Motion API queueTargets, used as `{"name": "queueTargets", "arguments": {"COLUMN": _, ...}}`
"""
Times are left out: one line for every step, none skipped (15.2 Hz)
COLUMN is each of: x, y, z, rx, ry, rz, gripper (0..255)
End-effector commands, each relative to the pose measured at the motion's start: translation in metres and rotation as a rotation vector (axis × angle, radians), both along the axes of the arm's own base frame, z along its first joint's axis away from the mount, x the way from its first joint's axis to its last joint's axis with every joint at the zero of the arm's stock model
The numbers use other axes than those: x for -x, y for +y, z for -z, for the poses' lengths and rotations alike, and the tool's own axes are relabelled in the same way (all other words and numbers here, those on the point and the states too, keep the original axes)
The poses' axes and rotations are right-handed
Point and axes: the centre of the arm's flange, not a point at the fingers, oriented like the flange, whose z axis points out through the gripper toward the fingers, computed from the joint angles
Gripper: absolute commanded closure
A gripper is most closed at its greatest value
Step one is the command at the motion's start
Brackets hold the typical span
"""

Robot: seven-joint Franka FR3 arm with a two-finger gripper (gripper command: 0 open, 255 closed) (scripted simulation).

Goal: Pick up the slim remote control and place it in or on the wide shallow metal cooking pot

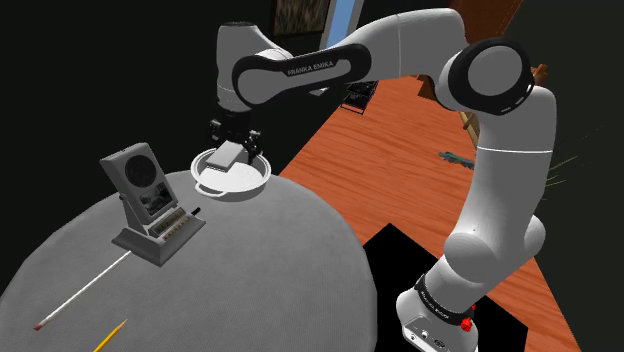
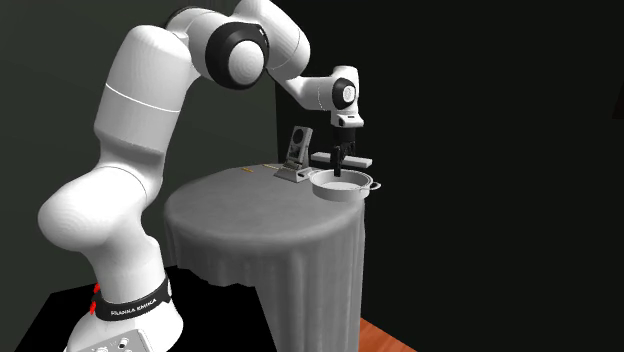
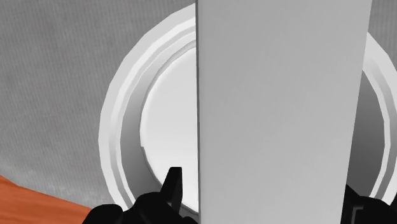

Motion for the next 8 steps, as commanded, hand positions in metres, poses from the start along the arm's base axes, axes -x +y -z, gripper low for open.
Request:
{"name": "queueTargets", "arguments": {"x": 0.001, "y": -0.002, "z": 0.006, "rx": 0.003, "ry": 0.014, "rz": 0.001, "gripper": 0}}
{"name": "queueTargets", "arguments": {"x": 0.002, "y": -0.002, "z": 0.007, "rx": 0.003, "ry": 0.014, "rz": 0.001, "gripper": 0}}
{"name": "queueTargets", "arguments": {"x": 0.0, "y": 0.002, "z": 0.009, "rx": 0.003, "ry": 0.014, "rz": 0.001, "gripper": 0}}
{"name": "queueTargets", "arguments": {"x": 0.0, "y": 0.002, "z": -0.004, "rx": 0.003, "ry": 0.014, "rz": 0.001, "gripper": 0}}
{"name": "queueTargets", "arguments": {"x": 0.0, "y": 0.002, "z": -0.017, "rx": 0.003, "ry": 0.014, "rz": 0.001, "gripper": 0}}
{"name": "queueTargets", "arguments": {"x": 0.0, "y": 0.002, "z": -0.03, "rx": 0.003, "ry": 0.014, "rz": 0.001, "gripper": 0}}
{"name": "queueTargets", "arguments": {"x": 0.0, "y": 0.002, "z": -0.041, "rx": 0.003, "ry": 0.014, "rz": 0.001, "gripper": 0}}
{"name": "queueTargets", "arguments": {"x": 0.0, "y": 0.002, "z": -0.041, "rx": 0.003, "ry": 0.014, "rz": 0.001, "gripper": 0}}
